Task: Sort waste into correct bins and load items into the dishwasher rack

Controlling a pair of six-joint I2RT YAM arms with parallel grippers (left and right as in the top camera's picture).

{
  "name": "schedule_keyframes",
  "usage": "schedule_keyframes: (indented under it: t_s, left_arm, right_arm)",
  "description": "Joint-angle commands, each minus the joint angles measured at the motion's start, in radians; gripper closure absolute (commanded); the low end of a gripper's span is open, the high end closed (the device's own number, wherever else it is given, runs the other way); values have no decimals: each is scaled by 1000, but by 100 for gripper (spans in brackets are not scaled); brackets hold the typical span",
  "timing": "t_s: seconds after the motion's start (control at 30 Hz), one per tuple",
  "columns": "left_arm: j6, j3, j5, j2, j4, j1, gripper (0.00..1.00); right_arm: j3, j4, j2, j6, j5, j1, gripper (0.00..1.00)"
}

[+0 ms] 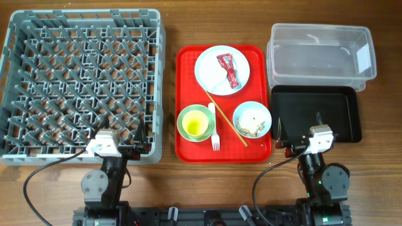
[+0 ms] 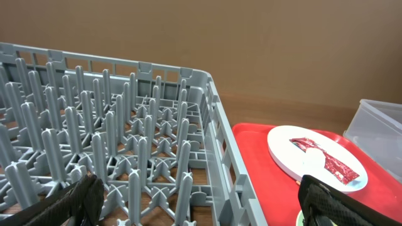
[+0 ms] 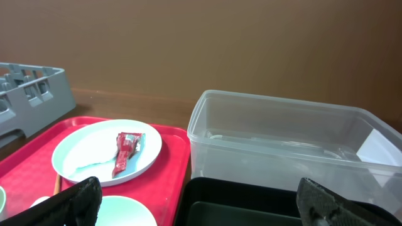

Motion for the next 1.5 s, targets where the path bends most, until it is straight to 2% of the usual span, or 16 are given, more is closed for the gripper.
schedule_keyframes:
  t_s: [0.0,1.47]
  left_arm:
    - [20,-6,13,-6,-1,4,0]
    - [20,-6,13,-6,-1,4,0]
  right_arm:
    - [-1,6,-12,12,9,-7,0]
    - [0,6,-12,51,-17,-7,0]
